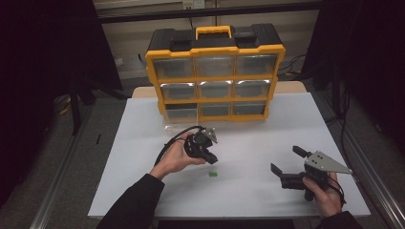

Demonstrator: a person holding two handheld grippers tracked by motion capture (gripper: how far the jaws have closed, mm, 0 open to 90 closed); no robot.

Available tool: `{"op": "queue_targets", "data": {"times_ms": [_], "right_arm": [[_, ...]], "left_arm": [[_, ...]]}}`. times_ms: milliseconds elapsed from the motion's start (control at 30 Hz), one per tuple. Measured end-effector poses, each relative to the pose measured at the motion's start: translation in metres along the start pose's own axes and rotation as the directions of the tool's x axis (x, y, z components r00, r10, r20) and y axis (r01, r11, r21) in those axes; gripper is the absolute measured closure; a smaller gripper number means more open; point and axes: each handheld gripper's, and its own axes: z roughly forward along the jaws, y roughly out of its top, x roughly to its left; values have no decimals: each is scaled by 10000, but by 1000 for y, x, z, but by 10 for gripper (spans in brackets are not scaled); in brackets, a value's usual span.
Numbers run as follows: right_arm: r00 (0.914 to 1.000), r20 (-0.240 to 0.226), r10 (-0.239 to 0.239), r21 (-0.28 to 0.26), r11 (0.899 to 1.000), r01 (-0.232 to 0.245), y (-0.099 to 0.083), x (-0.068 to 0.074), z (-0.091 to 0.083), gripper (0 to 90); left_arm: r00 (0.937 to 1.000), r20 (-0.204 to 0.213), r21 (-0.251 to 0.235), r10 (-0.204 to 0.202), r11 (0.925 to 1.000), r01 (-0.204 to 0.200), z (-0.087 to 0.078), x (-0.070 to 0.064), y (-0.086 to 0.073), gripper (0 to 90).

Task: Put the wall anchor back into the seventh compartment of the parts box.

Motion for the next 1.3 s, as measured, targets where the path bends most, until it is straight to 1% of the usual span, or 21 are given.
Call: {"op": "queue_targets", "data": {"times_ms": [100, 267, 333, 400, 433, 533, 567, 667, 700, 800, 833, 933, 967, 1000, 1067, 1100, 1133, 1167, 1200, 1233, 1300], "right_arm": [[10000, 14, -3, -7, 10000, 3, 0, 0, 0, 1], [10000, 2, -3, -10, 10000, 3, 0, 0, 0, 1], [10000, -1, 8, -6, 10000, -8, 0, 0, 0, 0], [10000, 20, 11, -32, 10000, -11, 0, 0, 0, 1], [10000, -9, 31, -49, 10000, -31, 0, 1, 0, 1], [10000, 3, 29, -53, 10000, -29, 0, 0, 0, 1], [10000, 0, 36, -55, 10000, -36, 0, 0, 0, 1], [10000, 20, 52, -58, 10000, -52, 0, 0, 0, 1], [10000, 23, 46, -53, 10000, -46, 0, 0, 0, 1], [10000, 1, 30, -65, 10000, -30, 0, 0, 0, 1], [10000, -7, 41, -65, 10000, -41, 0, 0, 0, 1], [10000, 19, 30, -68, 10000, -30, 0, 0, 0, 1], [10000, 20, 26, -69, 10000, -26, 0, 0, 0, 1], [10000, 12, 8, -74, 10000, -8, 0, 0, 0, 1], [10000, 13, 40, -66, 10000, -40, 0, 0, 0, 1], [10000, -7, 12, -39, 10000, -12, 0, 0, 0, 1], [10000, 1, 20, -47, 10000, -20, 0, 0, 0, 2], [10000, -2, 29, -47, 10000, -29, 0, 0, 0, 2], [10000, -6, 31, -73, 10000, -32, 0, 0, 0, 1], [10000, 2, 23, -53, 10000, -23, 0, 0, 0, 1], [10000, 38, 26, -114, 9999, -26, 1, 0, 0, 1]], "left_arm": [[9995, -294, -357, -68, 9993, 57, -6, 2, 0, 845], [9991, -361, -990, -204, 9949, 168, -14, 1, 0, 845], [9989, -445, -1019, -174, 9947, 128, -18, 0, 1, 845], [9987, -465, -1299, -217, 9914, 154, -21, 1, 0, 845], [9993, -342, -1183, -180, 9929, 139, -25, 3, 0, 845], [9957, -879, -1776, -282, 9840, 122, -29, 3, -1, 845], [9947, -1016, -1855, -179, 9826, -13, -31, 3, -1, 845], [9940, -964, -2113, -511, 9770, 297, -38, 4, -3, 845], [9943, -1003, -2116, -375, 9772, 155, -41, 6, -3, 845], [9938, -962, -2376, -549, 9709, 306, -46, 7, -5, 845], [9922, -1048, -2547, -674, 9662, 387, -48, 6, -5, 845], [9925, -1042, -2553, -637, 9662, 352, -55, 7, -6, 845], [9919, -1031, -2654, -737, 9631, 440, -57, 7, -6, 845], [9925, -1060, -2553, -606, 9663, 317, -59, 8, -7, 845], [9915, -1088, -2718, -710, 9616, 390, -62, 8, -8, 845], [9903, -1253, -2519, -599, 9674, 266, -65, 8, -8, 846], [9907, -1096, -2768, -811, 9597, 479, -64, 7, -9, 845], [9904, -1143, -2771, -784, 9598, 440, -66, 8, -9, 845], [9900, -1237, -2648, -683, 9637, 334, -69, 9, -9, 845], [9901, -1182, -2722, -764, 9613, 417, -71, 9, -10, 845], [9897, -1223, -2450, -751, 9685, 432, -77, 11, -11, 845]]}}
